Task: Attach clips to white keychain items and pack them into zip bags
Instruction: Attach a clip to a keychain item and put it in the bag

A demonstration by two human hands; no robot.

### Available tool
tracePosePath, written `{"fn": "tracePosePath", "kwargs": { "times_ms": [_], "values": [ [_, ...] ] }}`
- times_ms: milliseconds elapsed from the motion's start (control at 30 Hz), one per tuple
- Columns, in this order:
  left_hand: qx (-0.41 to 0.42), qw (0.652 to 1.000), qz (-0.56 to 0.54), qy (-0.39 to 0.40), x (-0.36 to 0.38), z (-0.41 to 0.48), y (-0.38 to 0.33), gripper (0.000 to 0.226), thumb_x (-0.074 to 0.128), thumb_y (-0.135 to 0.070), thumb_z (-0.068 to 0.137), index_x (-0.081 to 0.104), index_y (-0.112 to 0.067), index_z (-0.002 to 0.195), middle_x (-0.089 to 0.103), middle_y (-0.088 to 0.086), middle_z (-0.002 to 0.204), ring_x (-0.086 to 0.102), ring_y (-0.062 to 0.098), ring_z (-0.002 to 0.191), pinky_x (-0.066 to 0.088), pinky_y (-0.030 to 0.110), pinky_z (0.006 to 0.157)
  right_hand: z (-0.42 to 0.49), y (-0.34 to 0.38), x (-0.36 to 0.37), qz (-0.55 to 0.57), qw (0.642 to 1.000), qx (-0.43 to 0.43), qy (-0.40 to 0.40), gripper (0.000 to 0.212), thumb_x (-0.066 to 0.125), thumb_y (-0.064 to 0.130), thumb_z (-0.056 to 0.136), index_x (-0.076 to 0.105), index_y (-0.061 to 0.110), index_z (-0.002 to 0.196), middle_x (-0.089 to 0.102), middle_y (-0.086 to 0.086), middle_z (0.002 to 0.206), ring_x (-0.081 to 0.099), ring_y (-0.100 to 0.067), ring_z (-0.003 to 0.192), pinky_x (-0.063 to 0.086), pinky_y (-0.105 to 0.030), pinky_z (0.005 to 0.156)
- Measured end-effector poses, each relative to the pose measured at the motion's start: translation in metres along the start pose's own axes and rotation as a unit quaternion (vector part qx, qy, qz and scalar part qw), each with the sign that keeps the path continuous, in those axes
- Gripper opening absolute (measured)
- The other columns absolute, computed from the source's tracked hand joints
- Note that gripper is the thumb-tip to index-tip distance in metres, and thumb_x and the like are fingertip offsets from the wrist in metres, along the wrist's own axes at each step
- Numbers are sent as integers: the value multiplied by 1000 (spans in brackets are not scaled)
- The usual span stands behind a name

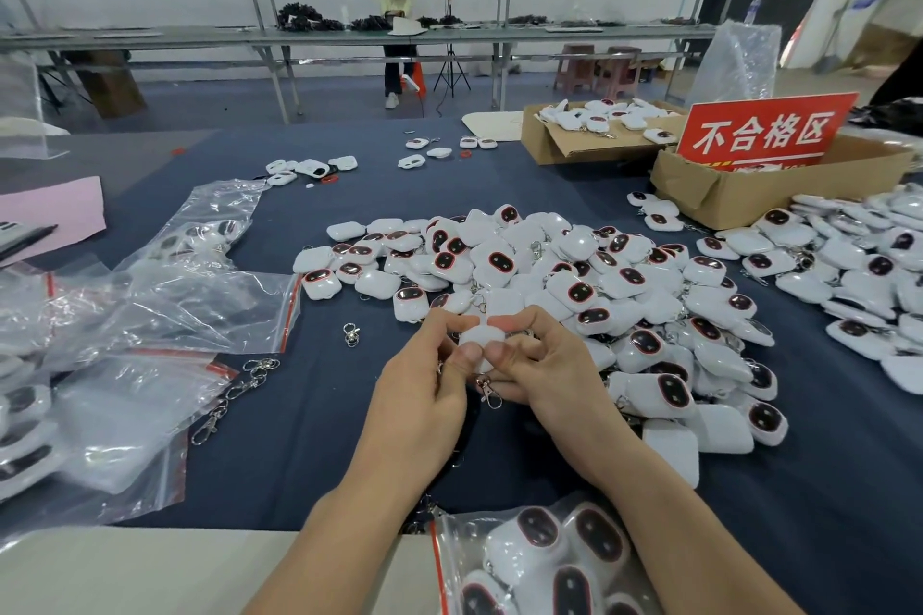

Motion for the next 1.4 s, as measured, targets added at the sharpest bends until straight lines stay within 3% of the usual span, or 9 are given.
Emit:
{"fn": "tracePosePath", "kwargs": {
  "times_ms": [233, 333, 467, 600, 733, 833, 967, 1133, 1400],
  "values": [
    [-20, 1000, -10, -21, -2, 1, 3, 13, 50, -41, 91, 59, -48, 98, 66, -18, 80, 57, 3, 60, 39, 13, 54, 0, 1, 0, 0, 1000, -3, 0, 15, 67, 3, 93, 62, 17, 89, 63, -19, 88, 67, -21, 77, 59, -28, 74],
    [-21, 999, -29, -19, -1, 1, 3, 13, 50, -38, 92, 60, -45, 96, 70, -18, 85, 64, 10, 70, 52, 27, 64, -4, 6, 3, 16, 1000, -18, 9, 24, 66, 2, 93, 64, 22, 80, 69, -16, 86, 70, -20, 78, 60, -28, 74],
    [0, 998, -63, -3, 0, -1, -3, 13, 52, -32, 98, 61, -42, 96, 72, -23, 97, 66, 5, 76, 49, 15, 66, -7, 15, 2, 0, 998, -62, 3, 33, 68, 2, 90, 68, 29, 70, 75, -1, 81, 66, -17, 80, 56, -21, 74],
    [-5, 996, -90, -1, -1, -2, -3, 19, 52, -25, 97, 62, -41, 98, 73, -20, 101, 69, 11, 92, 57, 37, 83, -9, 23, 3, -14, 995, -98, 6, 29, 67, -3, 90, 68, 22, 77, 77, -4, 85, 71, -14, 82, 55, -19, 76],
    [0, 995, -95, -4, -2, -2, -6, 18, 53, -25, 96, 62, -40, 99, 73, -17, 102, 69, 14, 93, 57, 46, 87, -9, 23, 3, -4, 995, -101, 11, 27, 66, -2, 92, 70, 22, 78, 77, -4, 87, 71, -12, 83, 55, -19, 77],
    [5, 994, -112, -21, -4, -1, -8, 13, 59, -29, 96, 65, -39, 104, 73, -14, 99, 70, 12, 93, 58, 35, 86, -8, 21, 3, 23, 996, -81, 8, 24, 67, 13, 91, 72, 32, 77, 76, -4, 91, 71, -12, 88, 57, -22, 79],
    [8, 994, -105, -23, -4, -1, -13, 29, 68, -27, 95, 61, -49, 113, 70, -21, 100, 69, 3, 87, 53, 14, 73, -5, 15, 2, 132, 991, -31, 14, 8, 63, 29, 86, 70, 31, 90, 73, -18, 105, 72, -31, 100, 60, -39, 89],
    [37, 997, -50, -55, -10, -2, -18, 15, 65, -33, 95, 66, -40, 108, 68, -22, 105, 66, 3, 98, 48, 10, 78, -3, 6, 0, 130, 991, -1, -14, 12, 52, 16, 103, 63, 20, 104, 77, -12, 92, 76, -27, 86, 60, -28, 71],
    [41, 993, -24, -104, -20, -1, -17, 33, 65, -4, 95, 67, -37, 96, 66, -17, 97, 64, 3, 96, 44, 9, 78, -4, 8, -2, 35, 998, -41, -28, 11, 56, 1, 99, 57, 9, 92, 76, -16, 83, 77, -26, 82, 60, -24, 68]
  ]
}}
Point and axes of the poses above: each hand's wrist, its own z-axis towards the middle knuckle, its own x-axis out of the palm, y = z × x, the point moved 9 cm from there along z, towards the middle knuckle
